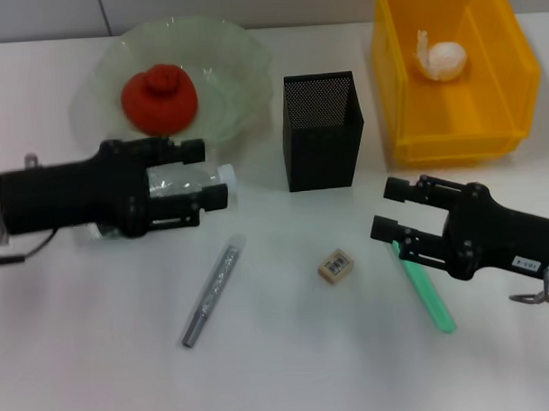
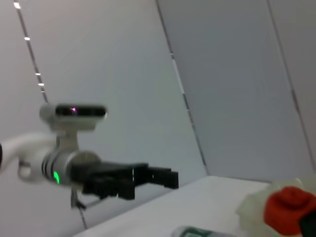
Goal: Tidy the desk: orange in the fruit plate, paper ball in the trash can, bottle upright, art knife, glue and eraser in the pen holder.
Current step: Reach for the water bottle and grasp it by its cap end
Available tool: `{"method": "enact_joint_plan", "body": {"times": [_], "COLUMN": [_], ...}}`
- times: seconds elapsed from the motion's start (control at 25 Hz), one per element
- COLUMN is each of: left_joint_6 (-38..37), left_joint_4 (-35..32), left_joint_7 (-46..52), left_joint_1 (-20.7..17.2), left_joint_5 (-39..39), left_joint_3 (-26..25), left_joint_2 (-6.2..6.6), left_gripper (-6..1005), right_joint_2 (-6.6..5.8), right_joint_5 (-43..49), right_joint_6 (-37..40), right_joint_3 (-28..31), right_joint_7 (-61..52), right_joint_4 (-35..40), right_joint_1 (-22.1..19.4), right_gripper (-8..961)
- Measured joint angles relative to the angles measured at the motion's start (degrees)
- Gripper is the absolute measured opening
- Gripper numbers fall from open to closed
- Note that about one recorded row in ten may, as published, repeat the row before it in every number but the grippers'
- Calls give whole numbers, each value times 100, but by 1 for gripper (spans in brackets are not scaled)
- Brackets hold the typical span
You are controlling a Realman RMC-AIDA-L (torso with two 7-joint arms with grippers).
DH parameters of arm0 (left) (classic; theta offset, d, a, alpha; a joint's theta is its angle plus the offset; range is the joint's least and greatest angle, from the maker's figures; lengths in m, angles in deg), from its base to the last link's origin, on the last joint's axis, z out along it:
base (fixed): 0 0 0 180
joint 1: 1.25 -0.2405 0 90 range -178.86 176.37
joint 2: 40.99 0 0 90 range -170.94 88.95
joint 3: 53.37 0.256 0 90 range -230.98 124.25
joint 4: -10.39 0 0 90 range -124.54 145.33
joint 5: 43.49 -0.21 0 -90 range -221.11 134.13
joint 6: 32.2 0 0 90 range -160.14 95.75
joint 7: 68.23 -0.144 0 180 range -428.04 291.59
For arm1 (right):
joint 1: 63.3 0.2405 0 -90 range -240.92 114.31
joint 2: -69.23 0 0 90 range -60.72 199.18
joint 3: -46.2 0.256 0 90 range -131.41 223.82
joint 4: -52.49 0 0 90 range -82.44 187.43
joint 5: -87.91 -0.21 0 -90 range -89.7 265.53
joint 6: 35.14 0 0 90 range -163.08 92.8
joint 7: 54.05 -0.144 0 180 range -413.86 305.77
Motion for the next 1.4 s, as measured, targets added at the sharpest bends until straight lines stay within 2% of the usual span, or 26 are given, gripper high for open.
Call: {"method": "enact_joint_plan", "body": {"times": [0.08, 0.16, 0.2, 0.32, 0.36, 0.52, 0.56, 0.6, 0.68, 0.72, 0.84, 0.92, 1.04, 1.16, 1.24, 1.4], "left_joint_6": [47, 52, 88, 141, 319, 545, 668, 833, 927, 927, 990, 991, 1050, 1050, 1501, 1659], "left_joint_4": [-453, -524, -800, -888, -1073, -1371, -1583, -1975, -2265, -2265, -2983, -3033, -2809, -2809, -2487, -2342], "left_joint_7": [570, 667, 1066, 1240, 1601, 2000, 2289, 2761, 3074, 3074, 3800, 3971, 4125, 4125, 4252, 4245], "left_joint_1": [258, 308, 559, 685, 965, 1181, 1273, 1372, 1418, 1418, 1625, 1762, 1978, 1978, 2101, 2151], "left_joint_5": [-414, -492, -796, -960, -1396, -1968, -2269, -2662, -2918, -2918, -3782, -4154, -4528, -4528, -4780, -4848], "left_joint_3": [16, 17, 16, 16, 20, 205, 429, 905, 1267, 1267, 2495, 2858, 3312, 3312, 3709, 3823], "left_joint_2": [-1, -4, -21, -25, -30, -37, -38, -43, -44, -44, -59, -78, -99, -99, -101, -101], "left_gripper": [755, 755, 755, 755, 755, 755, 755, 755, 755, 755, 755, 754, 747, 736, 729, 714], "right_joint_2": [3, 2, 1, 2, 3, 10, 12, 14, 16, 15, 13, 15, 21, 26, 26, 26], "right_joint_5": [-8, -13, -13, -6, -1, -7, -9, -10, -11, -12, -14, -15, -16, -16, -16, -16], "right_joint_6": [-17, -26, -33, -63, -68, -99, -114, -126, -137, -139, -142, -143, -142, -139, -123, -129], "right_joint_3": [0, -1, -1, -1, -1, -1, -1, -1, 0, -1, -1, -1, -1, -1, -1, -10], "right_joint_7": [28, 35, 36, 41, 42, 44, 45, 46, 47, 48, 50, 50, 52, 53, 53, 56], "right_joint_4": [-78, -156, -176, -251, -284, -348, -354, -367, -407, -437, -475, -480, -491, -534, -566, -671], "right_joint_1": [-32, -43, -46, -55, -57, -60, -60, -60, -43, -22, 12, 17, 23, 26, 38, 105], "right_gripper": [635, 634, 634, 633, 633, 635, 635, 636, 636, 636, 635, 635, 635, 634, 634, 633]}}
